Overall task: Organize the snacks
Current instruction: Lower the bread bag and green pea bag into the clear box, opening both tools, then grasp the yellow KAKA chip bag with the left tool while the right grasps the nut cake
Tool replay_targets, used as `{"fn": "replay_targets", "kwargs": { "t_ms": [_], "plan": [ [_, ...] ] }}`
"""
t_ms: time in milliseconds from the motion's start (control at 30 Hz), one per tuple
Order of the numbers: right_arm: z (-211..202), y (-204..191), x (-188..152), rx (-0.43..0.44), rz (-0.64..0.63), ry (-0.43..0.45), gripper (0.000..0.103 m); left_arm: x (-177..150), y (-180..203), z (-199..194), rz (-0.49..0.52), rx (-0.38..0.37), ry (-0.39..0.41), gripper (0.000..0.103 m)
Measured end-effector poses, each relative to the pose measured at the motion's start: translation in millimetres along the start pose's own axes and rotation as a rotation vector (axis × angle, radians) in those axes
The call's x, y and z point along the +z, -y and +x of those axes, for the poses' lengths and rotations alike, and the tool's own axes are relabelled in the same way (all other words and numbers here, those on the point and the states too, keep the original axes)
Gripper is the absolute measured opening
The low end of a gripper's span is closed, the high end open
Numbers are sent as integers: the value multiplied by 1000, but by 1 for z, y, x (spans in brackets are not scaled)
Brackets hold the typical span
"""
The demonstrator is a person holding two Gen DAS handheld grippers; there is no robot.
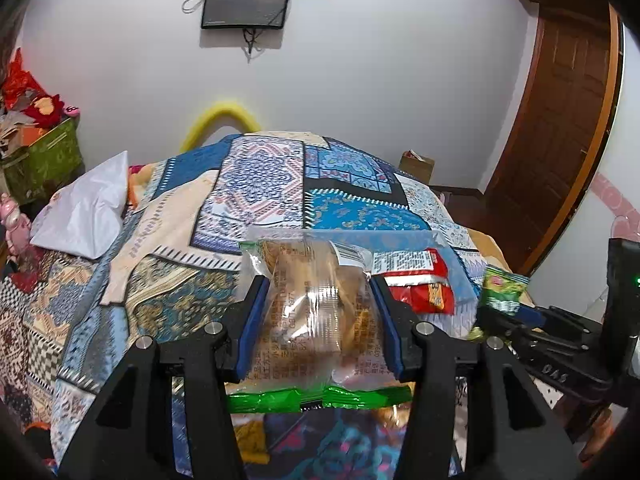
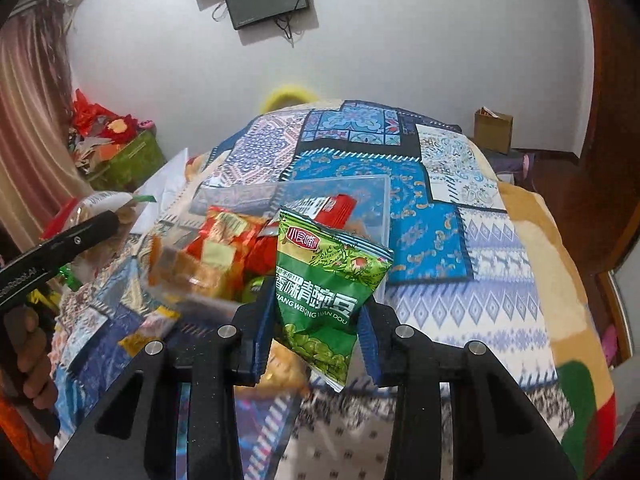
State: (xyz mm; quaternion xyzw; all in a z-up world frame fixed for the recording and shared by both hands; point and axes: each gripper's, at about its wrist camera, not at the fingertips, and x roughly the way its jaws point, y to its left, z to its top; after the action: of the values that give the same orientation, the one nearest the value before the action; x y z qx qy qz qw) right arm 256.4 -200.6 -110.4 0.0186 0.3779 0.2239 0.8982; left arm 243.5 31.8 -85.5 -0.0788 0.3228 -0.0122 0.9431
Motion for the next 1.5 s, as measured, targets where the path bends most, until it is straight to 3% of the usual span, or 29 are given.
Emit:
{"fn": "replay_targets", "kwargs": {
  "t_ms": [333,600,733,933,1133,1500],
  "plan": [
    [37,11,16,-10,12,-26,34,6,30,71,14,-10,-77,50],
    [57,14,21,2,0,-57,34,6,38,102,29,17,-89,51],
    [55,13,19,-2,-14,-65,37,3,42,106,54,20,-97,67],
    [48,16,19,14,9,-72,45,4,39,91,39,2,-82,72],
    [34,11,21,6,11,-50,64,12,35,56,40,-6,-36,77],
    [-3,-9,25,-1,-34,10,66,6,9,-9,36,29,15,83]
  ]
}}
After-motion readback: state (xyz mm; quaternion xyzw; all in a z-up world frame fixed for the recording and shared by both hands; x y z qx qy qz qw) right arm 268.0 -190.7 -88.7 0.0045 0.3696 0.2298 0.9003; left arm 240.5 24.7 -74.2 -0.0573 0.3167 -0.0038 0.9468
